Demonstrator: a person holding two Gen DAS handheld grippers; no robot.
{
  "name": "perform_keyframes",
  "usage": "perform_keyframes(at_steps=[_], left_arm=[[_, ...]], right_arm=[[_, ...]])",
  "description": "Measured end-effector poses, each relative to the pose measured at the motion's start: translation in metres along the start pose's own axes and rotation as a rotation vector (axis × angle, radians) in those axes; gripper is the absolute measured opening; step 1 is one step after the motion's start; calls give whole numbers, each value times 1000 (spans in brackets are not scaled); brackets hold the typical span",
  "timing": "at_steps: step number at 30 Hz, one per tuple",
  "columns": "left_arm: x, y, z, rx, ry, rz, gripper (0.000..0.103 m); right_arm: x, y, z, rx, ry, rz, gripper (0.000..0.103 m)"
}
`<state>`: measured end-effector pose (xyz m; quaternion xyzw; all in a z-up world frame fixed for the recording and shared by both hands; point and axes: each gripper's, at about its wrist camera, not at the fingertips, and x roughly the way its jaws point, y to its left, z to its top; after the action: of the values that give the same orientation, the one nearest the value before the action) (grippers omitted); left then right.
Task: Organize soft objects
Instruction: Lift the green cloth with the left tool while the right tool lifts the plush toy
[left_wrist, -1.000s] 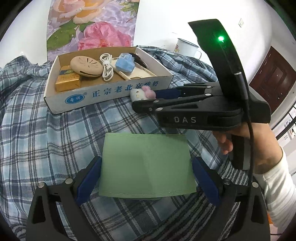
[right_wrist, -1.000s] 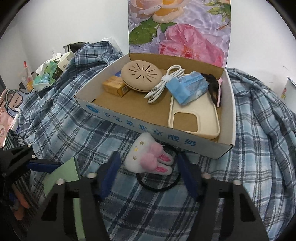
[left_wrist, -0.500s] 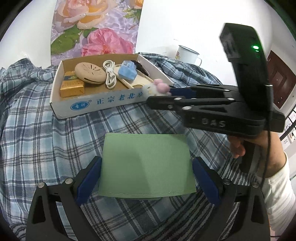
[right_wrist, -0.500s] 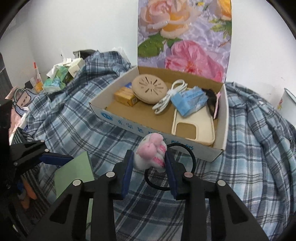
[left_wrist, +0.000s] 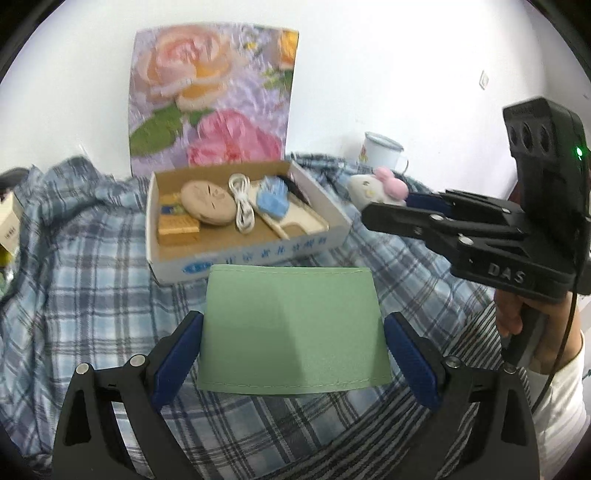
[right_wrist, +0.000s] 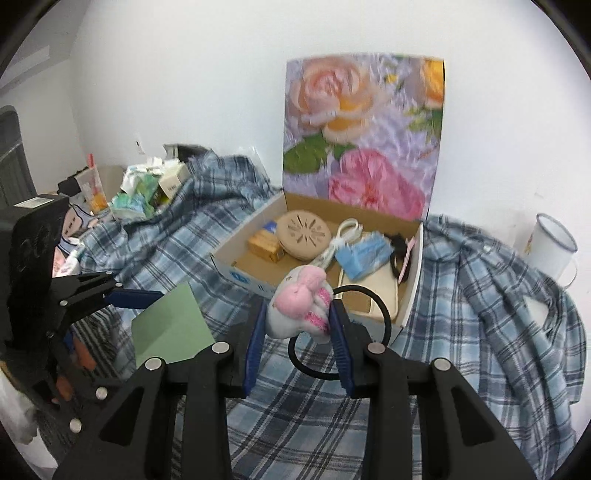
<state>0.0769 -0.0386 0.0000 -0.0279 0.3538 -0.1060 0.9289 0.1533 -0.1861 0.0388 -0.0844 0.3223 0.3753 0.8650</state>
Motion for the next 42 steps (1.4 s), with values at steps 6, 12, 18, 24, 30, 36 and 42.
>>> perform_keyframes(at_steps=[6,12,18,24,30,36,42], left_arm=[[-30,-8,18,23,-79,28,98],[-57,-13,37,31,-151,53,98],[-81,-17,56,40,-219,60,98],[-94,-20,73,49,-263,70,98],[-103,-20,88,59,-294,82,98],[-107,-18,106,67,-325,90,98],[-101,-13,129,82,-349,101,98]], right_arm=[[-37,11,14,-22,-89,6,33],[-71,24,32,-58,-168,9,33],[-100,32,46,-92,-228,2,33],[-119,35,59,-107,-282,-7,33],[-130,34,69,-120,-319,-14,33],[-133,31,80,-130,-341,-11,33],[-128,24,93,-129,-367,-14,33]])
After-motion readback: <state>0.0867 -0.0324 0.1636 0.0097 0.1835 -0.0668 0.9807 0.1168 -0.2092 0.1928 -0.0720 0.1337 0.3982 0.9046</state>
